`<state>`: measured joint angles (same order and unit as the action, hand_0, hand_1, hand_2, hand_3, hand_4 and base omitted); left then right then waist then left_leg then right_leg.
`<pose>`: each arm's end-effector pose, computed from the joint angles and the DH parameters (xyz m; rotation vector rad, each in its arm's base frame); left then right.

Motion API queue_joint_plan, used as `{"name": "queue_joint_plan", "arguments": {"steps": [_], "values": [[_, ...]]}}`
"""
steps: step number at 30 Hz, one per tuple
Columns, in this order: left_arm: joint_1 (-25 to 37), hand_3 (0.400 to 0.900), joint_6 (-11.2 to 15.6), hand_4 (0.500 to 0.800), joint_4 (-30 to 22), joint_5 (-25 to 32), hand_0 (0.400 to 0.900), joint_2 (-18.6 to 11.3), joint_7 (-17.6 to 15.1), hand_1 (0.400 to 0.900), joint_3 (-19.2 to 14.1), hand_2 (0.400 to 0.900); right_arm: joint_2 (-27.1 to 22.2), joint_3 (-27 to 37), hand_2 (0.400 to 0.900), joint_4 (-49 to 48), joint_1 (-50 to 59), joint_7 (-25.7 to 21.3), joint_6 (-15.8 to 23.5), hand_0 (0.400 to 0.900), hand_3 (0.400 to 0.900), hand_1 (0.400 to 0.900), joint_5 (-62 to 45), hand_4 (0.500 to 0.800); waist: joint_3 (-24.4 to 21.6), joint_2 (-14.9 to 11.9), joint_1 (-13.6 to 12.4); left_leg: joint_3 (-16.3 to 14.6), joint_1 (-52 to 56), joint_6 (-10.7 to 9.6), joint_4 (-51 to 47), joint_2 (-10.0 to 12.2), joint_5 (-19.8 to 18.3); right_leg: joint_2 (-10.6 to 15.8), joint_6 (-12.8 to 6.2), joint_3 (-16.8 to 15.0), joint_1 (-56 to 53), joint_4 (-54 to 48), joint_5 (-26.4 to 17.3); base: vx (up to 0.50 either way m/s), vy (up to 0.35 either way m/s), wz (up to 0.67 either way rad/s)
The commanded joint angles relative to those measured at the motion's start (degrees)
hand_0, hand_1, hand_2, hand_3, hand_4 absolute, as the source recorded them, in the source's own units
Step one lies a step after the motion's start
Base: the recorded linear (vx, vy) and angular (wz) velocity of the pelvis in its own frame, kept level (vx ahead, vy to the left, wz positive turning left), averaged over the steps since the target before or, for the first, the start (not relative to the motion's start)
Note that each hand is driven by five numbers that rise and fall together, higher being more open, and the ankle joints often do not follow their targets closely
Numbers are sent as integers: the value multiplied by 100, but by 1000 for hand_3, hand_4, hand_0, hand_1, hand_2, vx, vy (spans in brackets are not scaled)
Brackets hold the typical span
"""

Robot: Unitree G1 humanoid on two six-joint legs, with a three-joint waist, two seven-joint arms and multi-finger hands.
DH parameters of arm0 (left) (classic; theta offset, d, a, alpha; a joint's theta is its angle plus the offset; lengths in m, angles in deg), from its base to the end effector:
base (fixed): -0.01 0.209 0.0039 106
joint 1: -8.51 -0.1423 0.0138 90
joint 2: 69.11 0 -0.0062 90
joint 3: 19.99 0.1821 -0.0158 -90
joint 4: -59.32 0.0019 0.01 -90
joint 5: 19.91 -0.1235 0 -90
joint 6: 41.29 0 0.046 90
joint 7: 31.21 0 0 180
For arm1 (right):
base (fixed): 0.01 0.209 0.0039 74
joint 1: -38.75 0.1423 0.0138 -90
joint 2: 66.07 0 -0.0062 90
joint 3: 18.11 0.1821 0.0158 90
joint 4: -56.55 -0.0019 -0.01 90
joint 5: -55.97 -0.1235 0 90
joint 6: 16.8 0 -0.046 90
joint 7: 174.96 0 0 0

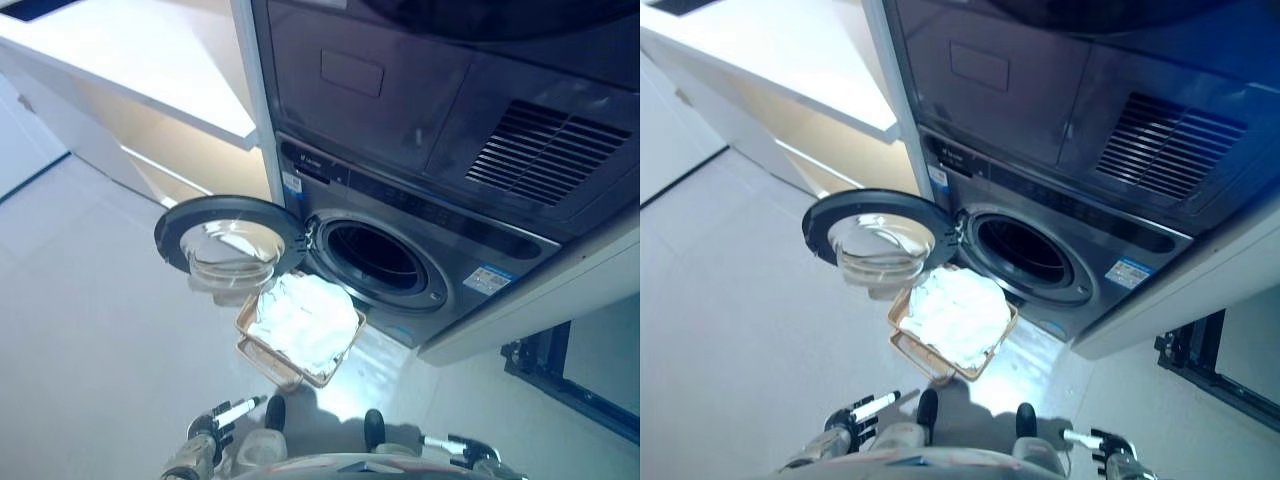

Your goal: Put the clothes in the basket into the washing machine.

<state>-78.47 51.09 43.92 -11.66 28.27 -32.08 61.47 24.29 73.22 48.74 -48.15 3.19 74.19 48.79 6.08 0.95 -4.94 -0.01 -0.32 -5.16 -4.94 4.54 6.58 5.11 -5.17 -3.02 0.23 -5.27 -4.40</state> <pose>0.0749 0.2078 -0.1032 -0.0742 1.1765 0.3138 0.0533 -0.2433 -0.0989 -0.1306 1.3322 -0.3168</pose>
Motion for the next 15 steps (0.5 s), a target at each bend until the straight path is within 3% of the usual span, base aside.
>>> {"name": "queue_joint_plan", "arguments": {"steps": [1,6,15], "values": [[29,900,-1,800,432,-315,900,-240,38,900,202,900,91,-10,900,194,123,58,62,900,900,900,218,800,-246,-7,-70,143,-331,303,139,-285,-32,-443,460,286,-359,80,-71,10,-40,-8],[30,900,-65,800,592,-462,900,-198,73,900,333,900,180,-86,900,461,176,51,34,900,900,900,350,800,-437,-59,-44,129,-149,353,161,-322,-47,-451,477,290,-506,91,-78,7,-32,-2],[27,900,-91,800,307,-449,900,-54,100,900,492,900,164,-358,900,312,287,108,2,900,900,900,429,800,-525,1,26,195,-125,400,196,-388,-110,-445,484,245,-561,91,-91,-23,-3,1]]}}
